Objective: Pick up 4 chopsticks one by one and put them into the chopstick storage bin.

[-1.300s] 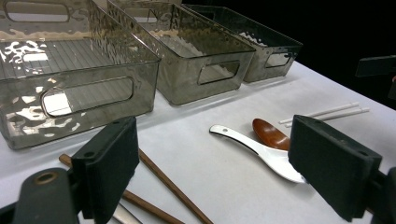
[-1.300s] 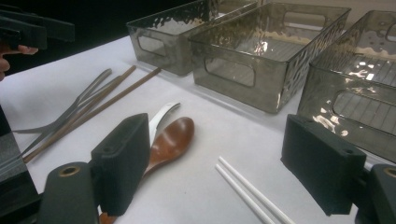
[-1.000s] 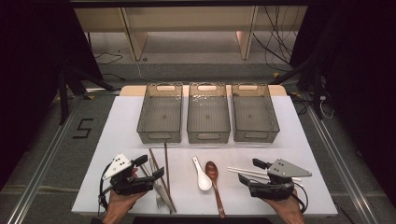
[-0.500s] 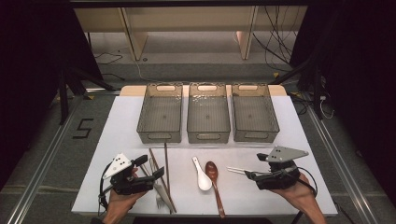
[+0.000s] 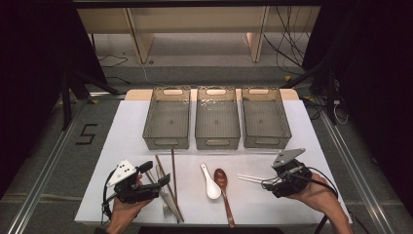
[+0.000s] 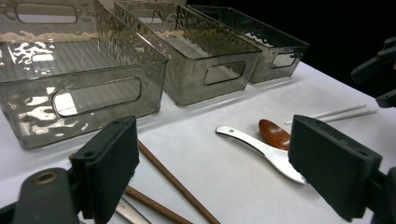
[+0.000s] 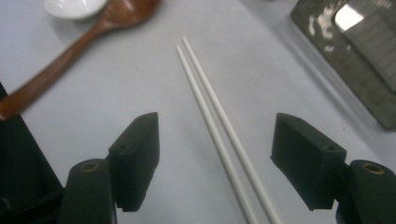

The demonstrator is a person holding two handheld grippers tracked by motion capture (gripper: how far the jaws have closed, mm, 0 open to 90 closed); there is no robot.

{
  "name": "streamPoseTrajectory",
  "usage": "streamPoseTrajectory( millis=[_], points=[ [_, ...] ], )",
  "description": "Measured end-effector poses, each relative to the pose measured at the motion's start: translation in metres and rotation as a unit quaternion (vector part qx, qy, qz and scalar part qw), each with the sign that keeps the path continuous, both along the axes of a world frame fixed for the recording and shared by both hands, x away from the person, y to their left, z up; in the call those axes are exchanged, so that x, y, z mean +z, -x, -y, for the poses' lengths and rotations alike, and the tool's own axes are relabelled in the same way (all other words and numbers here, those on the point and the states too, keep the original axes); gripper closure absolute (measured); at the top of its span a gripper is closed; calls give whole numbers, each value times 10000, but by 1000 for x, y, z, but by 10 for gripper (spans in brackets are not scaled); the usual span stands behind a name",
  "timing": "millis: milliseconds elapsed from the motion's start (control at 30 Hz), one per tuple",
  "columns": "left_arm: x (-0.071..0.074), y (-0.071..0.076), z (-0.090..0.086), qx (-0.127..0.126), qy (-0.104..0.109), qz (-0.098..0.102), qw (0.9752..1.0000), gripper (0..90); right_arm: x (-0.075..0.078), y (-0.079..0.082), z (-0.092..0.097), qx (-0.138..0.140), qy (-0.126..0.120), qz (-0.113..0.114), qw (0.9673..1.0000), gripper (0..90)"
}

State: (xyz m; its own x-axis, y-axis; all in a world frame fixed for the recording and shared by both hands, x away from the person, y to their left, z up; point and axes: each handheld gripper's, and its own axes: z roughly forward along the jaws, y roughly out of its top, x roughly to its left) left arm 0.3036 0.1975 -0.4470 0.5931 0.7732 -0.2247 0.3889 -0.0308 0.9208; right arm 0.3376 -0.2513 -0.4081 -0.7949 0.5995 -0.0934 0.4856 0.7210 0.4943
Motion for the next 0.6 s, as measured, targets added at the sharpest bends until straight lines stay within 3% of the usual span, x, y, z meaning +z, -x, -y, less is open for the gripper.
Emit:
streamPoseTrajectory(
  millis=[133, 600],
  points=[
    [0, -1, -1, 7, 0, -18, 10000, 158, -6, -3, 4, 24, 201, -250, 9995, 365],
    [0, -2, -1, 37, -3, -25, 10000, 158, -25, -8, 12, 23, 807, -713, 9942, 562]
  ],
)
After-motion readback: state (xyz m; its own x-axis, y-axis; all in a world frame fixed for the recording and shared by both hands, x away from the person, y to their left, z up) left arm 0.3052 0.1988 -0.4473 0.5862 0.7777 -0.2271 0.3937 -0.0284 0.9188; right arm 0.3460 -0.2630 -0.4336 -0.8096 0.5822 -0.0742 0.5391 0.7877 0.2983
